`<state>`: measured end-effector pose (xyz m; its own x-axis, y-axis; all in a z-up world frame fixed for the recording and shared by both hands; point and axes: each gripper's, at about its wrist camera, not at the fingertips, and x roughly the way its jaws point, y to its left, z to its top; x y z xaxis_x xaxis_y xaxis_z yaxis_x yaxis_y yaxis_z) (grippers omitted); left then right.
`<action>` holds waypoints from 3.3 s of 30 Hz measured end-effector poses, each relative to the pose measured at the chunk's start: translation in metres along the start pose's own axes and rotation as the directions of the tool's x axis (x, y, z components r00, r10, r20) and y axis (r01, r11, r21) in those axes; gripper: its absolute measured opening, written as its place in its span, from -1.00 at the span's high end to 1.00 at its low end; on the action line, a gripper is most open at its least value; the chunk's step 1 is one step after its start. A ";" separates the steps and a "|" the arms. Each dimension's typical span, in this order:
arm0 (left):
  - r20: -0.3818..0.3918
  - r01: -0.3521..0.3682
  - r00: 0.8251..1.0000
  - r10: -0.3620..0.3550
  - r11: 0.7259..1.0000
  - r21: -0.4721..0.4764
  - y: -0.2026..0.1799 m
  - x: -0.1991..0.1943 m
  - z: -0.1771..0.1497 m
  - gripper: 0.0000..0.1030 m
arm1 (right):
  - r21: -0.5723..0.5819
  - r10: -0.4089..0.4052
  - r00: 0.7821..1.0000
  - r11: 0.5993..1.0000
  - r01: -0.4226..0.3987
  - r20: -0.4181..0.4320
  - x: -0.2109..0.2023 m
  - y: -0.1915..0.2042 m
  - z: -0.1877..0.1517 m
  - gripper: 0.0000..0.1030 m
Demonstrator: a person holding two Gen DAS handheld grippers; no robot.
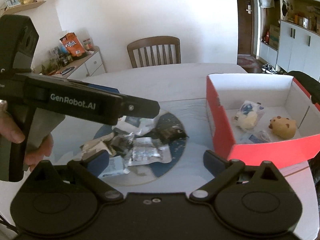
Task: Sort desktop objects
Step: 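Withdraw both grippers from the shoebox back over the pile of items, then grasp the silver foil bag with the left gripper while the right gripper grasps the white carton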
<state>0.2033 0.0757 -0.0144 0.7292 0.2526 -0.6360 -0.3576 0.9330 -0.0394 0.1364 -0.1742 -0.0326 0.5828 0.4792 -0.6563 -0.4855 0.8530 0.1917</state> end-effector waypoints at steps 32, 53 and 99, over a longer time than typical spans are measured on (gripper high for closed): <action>-0.136 -0.127 0.981 0.141 0.986 0.106 0.089 -0.008 -0.071 -0.96 | -0.148 -0.041 0.999 0.988 0.039 -0.015 0.062 0.102 -0.039 -0.95; -0.221 -0.073 0.972 0.084 0.996 0.057 0.108 0.026 -0.087 -0.96 | -0.227 -0.035 0.993 0.974 0.009 -0.110 0.121 0.105 -0.046 -0.90; -0.231 -0.010 0.973 0.002 0.999 -0.033 0.099 0.011 -0.102 0.04 | -0.236 -0.032 0.983 0.972 -0.011 -0.179 0.105 0.088 -0.052 -0.35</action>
<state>0.1161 0.1450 -0.1035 0.5739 0.1882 -0.7970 -0.3839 0.9215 -0.0588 0.1216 -0.0597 -0.1227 0.4719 0.4066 -0.7823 -0.6323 0.7745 0.0212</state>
